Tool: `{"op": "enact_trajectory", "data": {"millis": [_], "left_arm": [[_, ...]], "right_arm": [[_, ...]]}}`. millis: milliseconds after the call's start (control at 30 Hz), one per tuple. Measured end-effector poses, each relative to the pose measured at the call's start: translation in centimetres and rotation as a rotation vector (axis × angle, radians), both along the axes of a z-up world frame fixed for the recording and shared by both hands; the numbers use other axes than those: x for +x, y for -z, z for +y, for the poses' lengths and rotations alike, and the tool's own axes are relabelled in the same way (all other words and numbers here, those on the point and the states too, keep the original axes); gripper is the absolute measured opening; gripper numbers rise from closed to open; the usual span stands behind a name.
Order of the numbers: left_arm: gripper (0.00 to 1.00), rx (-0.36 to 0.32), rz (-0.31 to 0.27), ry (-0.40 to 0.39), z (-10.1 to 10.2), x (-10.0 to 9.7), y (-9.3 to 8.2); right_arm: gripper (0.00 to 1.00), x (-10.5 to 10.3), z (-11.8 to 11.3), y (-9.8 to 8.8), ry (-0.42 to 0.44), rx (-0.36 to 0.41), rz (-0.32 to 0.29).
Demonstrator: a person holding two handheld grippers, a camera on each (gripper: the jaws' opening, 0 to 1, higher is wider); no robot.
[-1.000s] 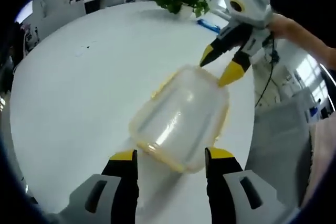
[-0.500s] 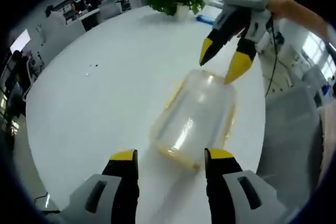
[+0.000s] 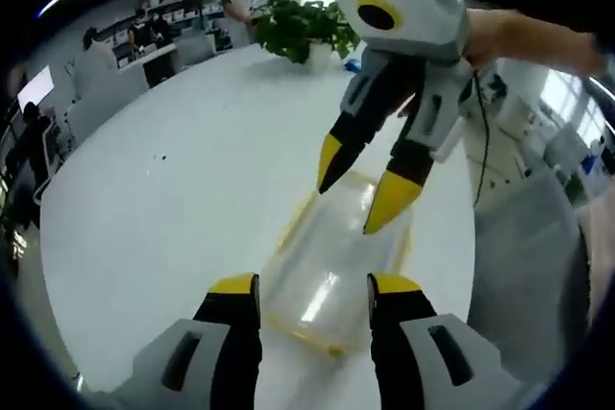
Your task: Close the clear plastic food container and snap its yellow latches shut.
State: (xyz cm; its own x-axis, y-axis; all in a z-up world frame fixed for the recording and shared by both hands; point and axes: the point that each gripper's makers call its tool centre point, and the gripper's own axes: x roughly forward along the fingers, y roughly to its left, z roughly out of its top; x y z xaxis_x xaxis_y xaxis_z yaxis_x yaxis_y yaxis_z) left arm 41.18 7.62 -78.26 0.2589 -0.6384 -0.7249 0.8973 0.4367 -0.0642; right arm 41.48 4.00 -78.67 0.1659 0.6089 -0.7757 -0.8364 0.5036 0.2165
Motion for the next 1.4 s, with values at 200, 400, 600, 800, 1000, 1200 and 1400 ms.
{"op": "enact_trajectory", "data": {"millis": [200, 400, 600, 800, 1000, 1200, 1400], "left_arm": [[0.39, 0.005, 0.003, 0.000, -0.6, 0.0, 0.7], [0.38, 0.005, -0.013, 0.042, -1.8, -0.6, 1.0], [0.39, 0.021, -0.017, 0.079, -2.5, -1.1, 1.6], [0.38, 0.031, -0.082, 0.160, -2.9, -1.8, 1.1], [0.52, 0.055, -0.049, 0.202, -2.6, -2.7, 1.9], [0.52, 0.030, -0.076, 0.178, -3.2, -2.9, 2.4], [0.56, 0.115, -0.192, 0.284, -3.4, -3.3, 3.3]], "right_arm": [[0.29, 0.2, 0.6, 0.2, -0.016, -0.006, 0.002], [0.30, 0.6, 1.2, 0.1, -0.028, 0.000, -0.003], [0.32, 1.2, 1.2, 0.6, -0.043, -0.023, -0.002], [0.37, 1.2, 1.1, 1.3, -0.073, -0.048, 0.010], [0.38, 1.6, 1.4, 1.6, -0.103, -0.068, 0.009], [0.39, 1.2, 1.9, 2.1, -0.142, -0.087, 0.025], [0.43, 0.9, 1.8, 3.2, -0.223, -0.141, 0.051]]}}
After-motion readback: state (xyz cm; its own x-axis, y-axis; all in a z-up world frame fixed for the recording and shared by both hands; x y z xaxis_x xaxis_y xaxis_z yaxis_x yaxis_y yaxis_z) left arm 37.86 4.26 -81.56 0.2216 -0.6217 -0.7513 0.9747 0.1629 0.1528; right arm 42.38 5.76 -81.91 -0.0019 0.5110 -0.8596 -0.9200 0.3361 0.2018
